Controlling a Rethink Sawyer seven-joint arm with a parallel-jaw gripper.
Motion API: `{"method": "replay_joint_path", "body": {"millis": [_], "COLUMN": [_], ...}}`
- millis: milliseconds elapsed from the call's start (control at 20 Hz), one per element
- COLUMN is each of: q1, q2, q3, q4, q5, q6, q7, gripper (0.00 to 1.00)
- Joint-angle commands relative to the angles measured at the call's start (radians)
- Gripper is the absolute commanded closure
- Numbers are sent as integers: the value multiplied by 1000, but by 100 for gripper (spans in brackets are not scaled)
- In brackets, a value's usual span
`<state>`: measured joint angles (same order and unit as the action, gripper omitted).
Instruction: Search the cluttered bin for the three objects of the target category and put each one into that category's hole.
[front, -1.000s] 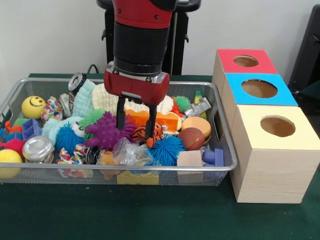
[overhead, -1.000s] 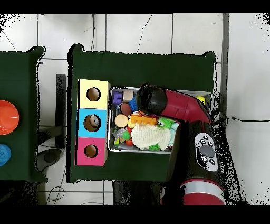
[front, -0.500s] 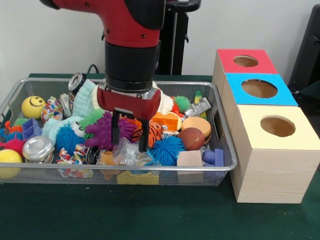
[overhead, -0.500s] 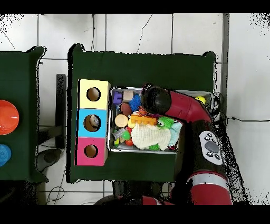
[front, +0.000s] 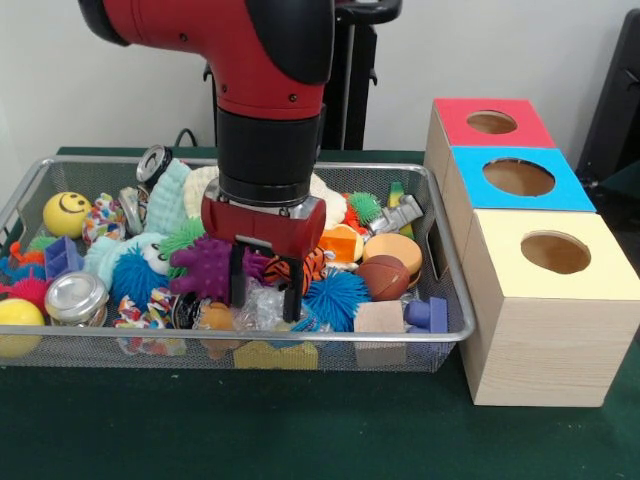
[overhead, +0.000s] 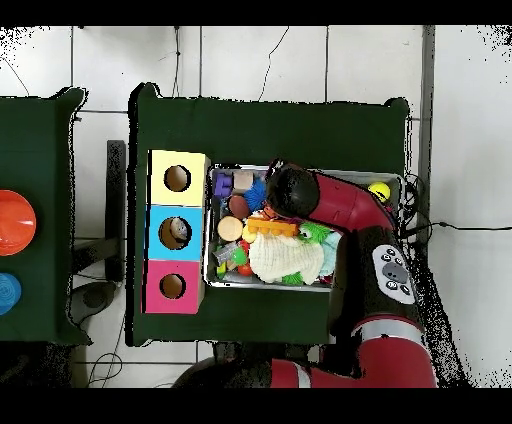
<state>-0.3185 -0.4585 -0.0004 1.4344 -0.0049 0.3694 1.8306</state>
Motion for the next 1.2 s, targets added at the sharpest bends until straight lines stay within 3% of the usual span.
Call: {"method": "replay_joint_path", "body": {"millis": [50,250,600,1200], "q1": [27,-17,-47,-47], "q2": [26,24,38,11], "q3": [45,111,155,166], "q4": [49,101,53,50], "q5": [-79,-110,-196,-265], "q6": [-136,-168,-101,-101], "q7": [82,35,-85,-30], "gripper": [0,0,0,0]}}
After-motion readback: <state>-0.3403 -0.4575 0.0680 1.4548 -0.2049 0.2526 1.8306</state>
